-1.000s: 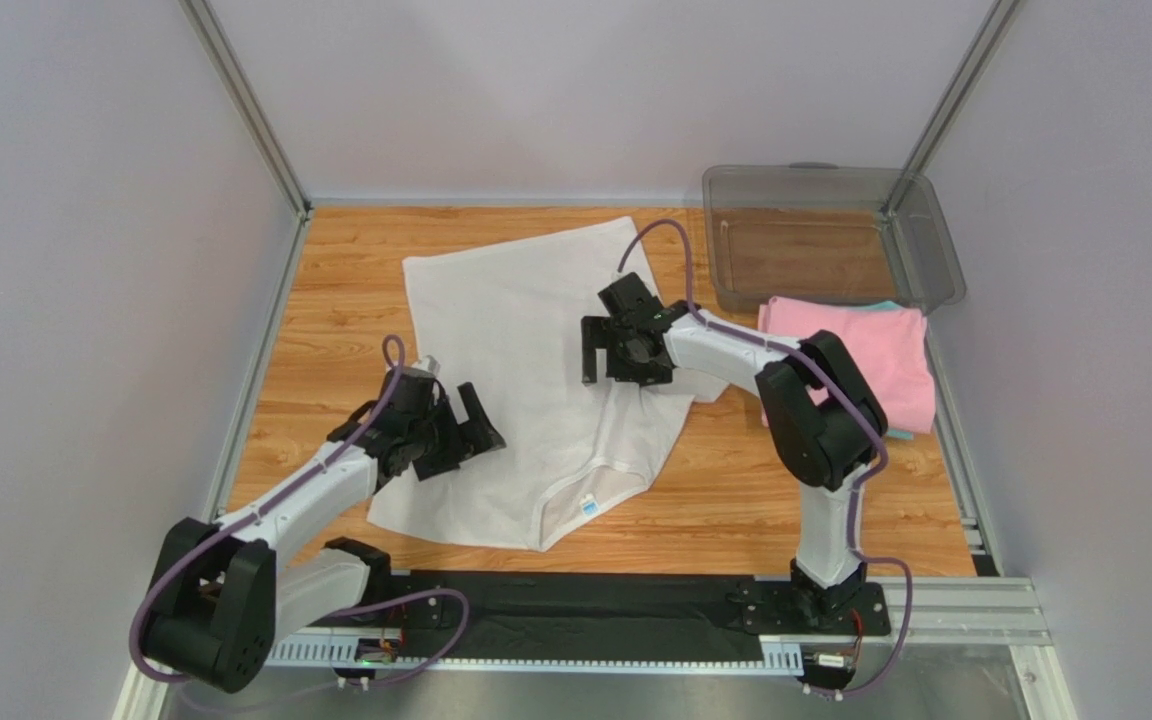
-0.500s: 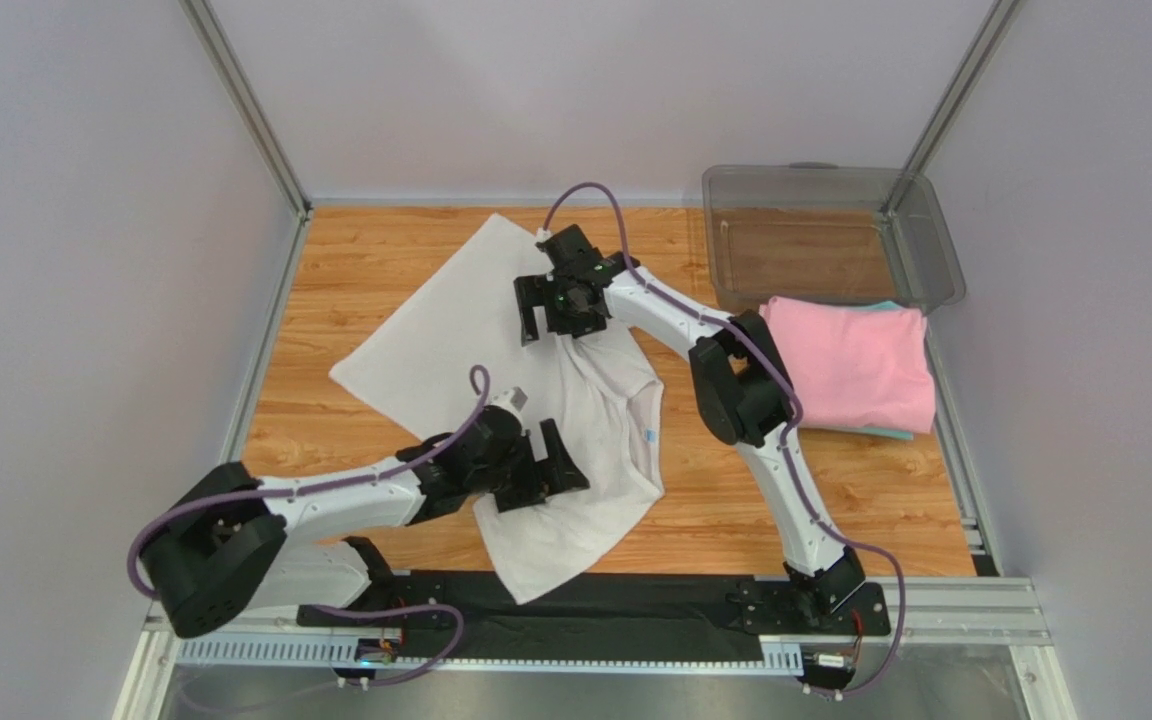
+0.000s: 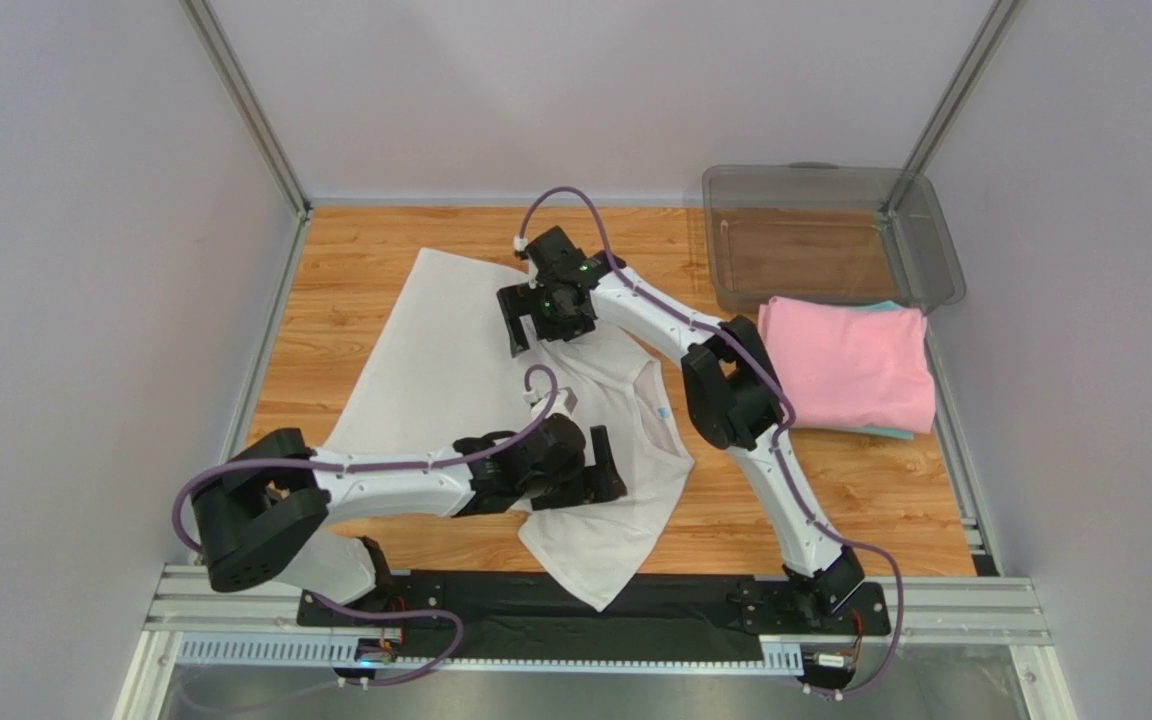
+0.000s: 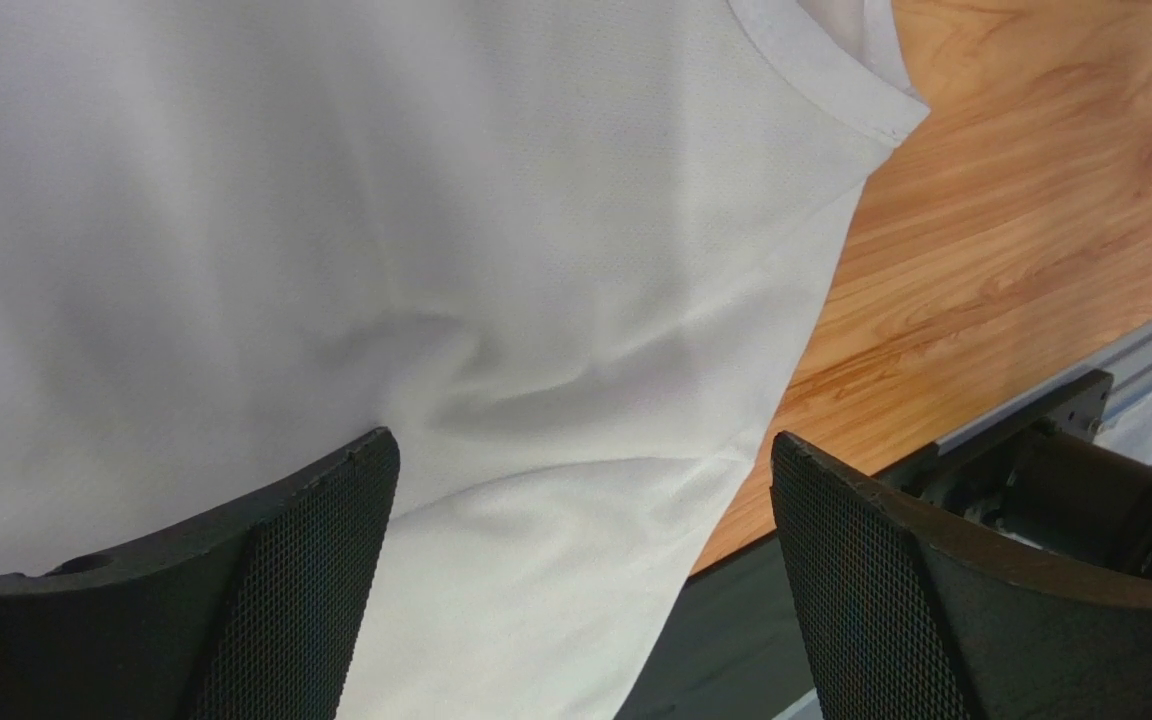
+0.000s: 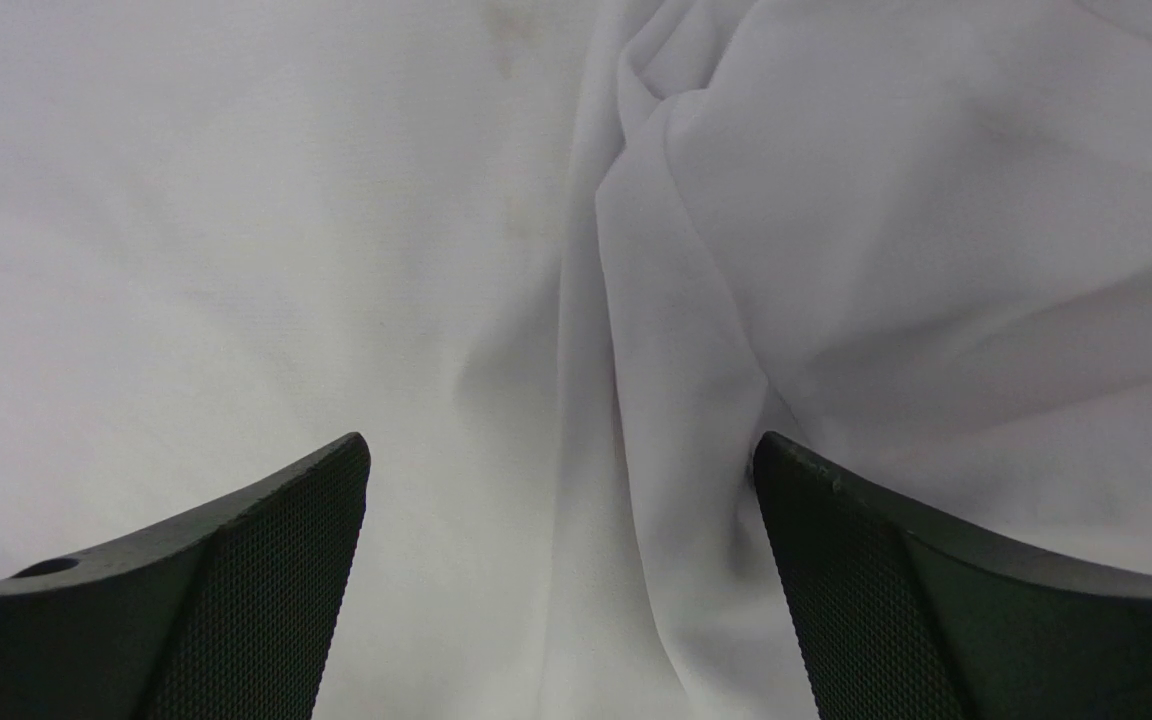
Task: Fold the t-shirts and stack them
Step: Flatten the tshirt out
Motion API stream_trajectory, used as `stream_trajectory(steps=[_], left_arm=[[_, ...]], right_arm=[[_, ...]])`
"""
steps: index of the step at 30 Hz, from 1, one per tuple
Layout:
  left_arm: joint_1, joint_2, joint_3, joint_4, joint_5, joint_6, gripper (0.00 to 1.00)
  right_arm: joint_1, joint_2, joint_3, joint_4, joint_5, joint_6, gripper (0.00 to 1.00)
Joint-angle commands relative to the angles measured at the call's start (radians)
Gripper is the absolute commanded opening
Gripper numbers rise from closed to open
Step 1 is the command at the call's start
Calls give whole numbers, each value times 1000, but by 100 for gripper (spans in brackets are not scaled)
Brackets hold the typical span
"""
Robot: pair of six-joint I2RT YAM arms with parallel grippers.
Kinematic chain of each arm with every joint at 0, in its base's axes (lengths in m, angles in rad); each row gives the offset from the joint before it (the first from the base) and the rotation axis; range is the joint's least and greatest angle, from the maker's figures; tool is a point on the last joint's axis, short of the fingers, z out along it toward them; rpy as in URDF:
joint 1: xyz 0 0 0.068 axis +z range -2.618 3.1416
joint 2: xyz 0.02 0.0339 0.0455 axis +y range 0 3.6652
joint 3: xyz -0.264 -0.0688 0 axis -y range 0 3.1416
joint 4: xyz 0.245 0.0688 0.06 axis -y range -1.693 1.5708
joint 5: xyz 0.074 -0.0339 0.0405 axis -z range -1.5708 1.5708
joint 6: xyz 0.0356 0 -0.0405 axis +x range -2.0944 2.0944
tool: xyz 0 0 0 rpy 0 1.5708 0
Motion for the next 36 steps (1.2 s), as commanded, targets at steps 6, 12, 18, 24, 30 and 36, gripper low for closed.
stream_trajectory(steps=[6,12,18,24,30,36], left_arm=[[-48,-316,-4,-308,-229,70,100],[-45,-509,-16,-572,-461,21,100],[52,-663,-40,-599,-483,85,100],[376,-649,-96,-421,-250,235,100],[599,-427,-39,-364,-127,309,100],[736,-266,-11,-307,-59,331,100]], right_arm=[[-49,-310,-46,-100,270,35,100],[-48,-466,-237,-104,346,96,100],[-37,-660,-618,41,321,205,100],[-3,-724,-859,193,249,259,100],[-5,-604,-813,189,246,225,100],[-40,-465,-687,160,272,214,100]])
